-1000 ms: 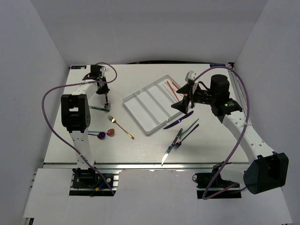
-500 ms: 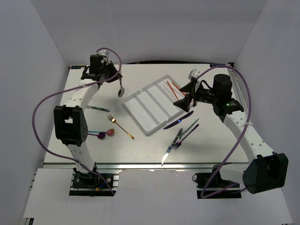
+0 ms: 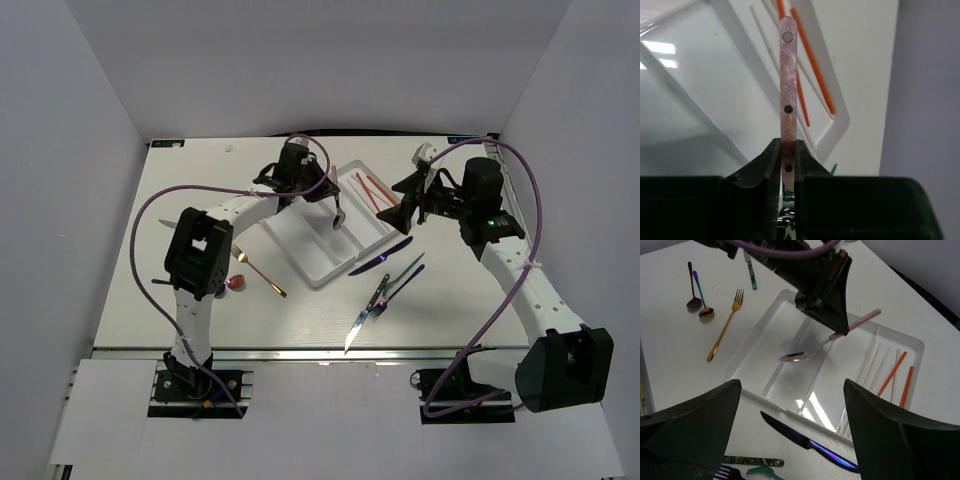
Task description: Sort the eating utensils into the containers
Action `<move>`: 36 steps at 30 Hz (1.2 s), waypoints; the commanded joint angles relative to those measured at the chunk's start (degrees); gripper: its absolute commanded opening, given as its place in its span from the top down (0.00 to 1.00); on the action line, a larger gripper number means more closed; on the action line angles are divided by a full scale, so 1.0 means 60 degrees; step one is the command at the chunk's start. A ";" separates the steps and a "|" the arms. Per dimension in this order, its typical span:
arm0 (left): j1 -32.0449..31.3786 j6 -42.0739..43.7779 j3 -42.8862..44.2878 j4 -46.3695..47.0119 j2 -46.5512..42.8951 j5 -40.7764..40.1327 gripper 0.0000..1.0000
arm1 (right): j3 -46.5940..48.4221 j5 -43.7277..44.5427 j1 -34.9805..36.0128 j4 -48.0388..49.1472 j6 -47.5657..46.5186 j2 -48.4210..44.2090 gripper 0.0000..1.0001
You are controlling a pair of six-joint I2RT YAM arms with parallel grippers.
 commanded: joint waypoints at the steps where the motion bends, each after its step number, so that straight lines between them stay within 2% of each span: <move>1: -0.0289 -0.1209 0.0574 -0.0021 0.0276 -0.1639 1.00 | -0.0141 -0.0190 -0.0112 0.0369 0.0197 -0.0116 0.11; 4: -0.0479 -0.1736 0.0634 -0.0184 0.0584 -0.2458 1.00 | -0.0170 -0.0190 -0.0142 0.0442 0.0212 -0.0073 0.11; 10: -0.0918 -0.1956 0.1101 -0.0286 0.1038 -0.3281 1.00 | -0.0170 -0.0205 -0.0156 0.0618 0.0197 0.0103 0.11; 19: -0.1007 -0.2718 0.1571 -0.0580 0.1888 -0.3224 1.00 | -0.0170 -0.0190 -0.0156 0.0589 0.0153 0.0220 0.11; 25: -0.1007 -0.2909 0.1894 -0.0726 0.2284 -0.2727 0.83 | -0.0156 -0.0161 -0.0156 0.0560 0.0124 0.0264 0.11; 27: -0.1007 -0.2866 0.1952 -0.0712 0.2241 -0.2580 0.70 | -0.0156 -0.0160 -0.0156 0.0545 0.0110 0.0279 0.11; 30: -0.1007 -0.2691 0.1967 -0.0711 0.2080 -0.2463 0.59 | -0.0126 -0.0190 -0.0156 0.0487 0.0066 0.0323 0.11; 36: -0.0993 -0.2338 0.1616 -0.0302 0.1362 -0.2199 0.47 | -0.0053 -0.0292 -0.0156 0.0239 -0.0095 0.0426 0.11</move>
